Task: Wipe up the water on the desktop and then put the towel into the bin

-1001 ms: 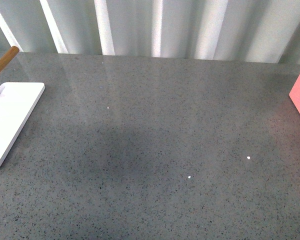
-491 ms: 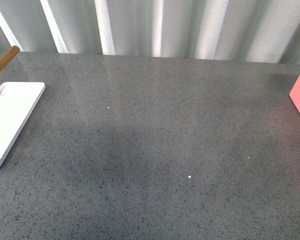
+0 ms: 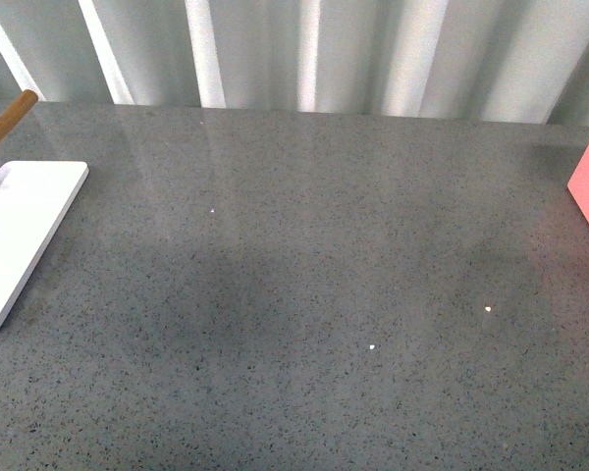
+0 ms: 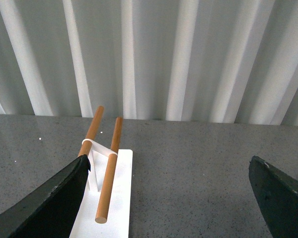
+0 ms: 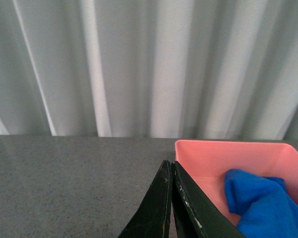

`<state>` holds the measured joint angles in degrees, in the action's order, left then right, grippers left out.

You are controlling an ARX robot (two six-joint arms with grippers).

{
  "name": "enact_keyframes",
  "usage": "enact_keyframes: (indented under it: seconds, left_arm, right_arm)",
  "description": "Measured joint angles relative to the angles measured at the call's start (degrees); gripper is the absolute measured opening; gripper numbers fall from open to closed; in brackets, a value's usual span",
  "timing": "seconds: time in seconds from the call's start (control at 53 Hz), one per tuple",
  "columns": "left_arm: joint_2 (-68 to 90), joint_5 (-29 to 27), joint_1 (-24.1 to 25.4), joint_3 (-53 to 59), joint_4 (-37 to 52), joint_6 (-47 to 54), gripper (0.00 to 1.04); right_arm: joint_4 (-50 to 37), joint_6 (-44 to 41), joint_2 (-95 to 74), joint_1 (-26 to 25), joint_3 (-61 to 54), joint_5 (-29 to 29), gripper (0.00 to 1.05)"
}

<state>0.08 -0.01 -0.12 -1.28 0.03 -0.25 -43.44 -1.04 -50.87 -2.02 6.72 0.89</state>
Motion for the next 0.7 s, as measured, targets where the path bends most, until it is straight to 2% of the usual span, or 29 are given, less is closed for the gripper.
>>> enact_keyframes:
  seconds: [0.076,0.227,0.359,0.699]
  left_arm:
    - [0.0,0.0,0.0,0.0,0.0,0.0,0.98]
    - [0.0,0.0,0.0,0.0,0.0,0.0,0.98]
    - [0.0,0.0,0.0,0.0,0.0,0.0,0.98]
    - [0.0,0.0,0.0,0.0,0.0,0.0,0.98]
  right_arm:
    - [2.3,0.0,4.0,1.8,-1.6,-0.1,0.03]
    - [5.7,0.0,9.0,1.9,-3.1,-0.4,0.03]
    - [4.1,0.0,10.3,1.9,-5.4,-0.4,0.03]
    - [13.8,0.0,20.9,1.9,-5.5,-0.4,0.03]
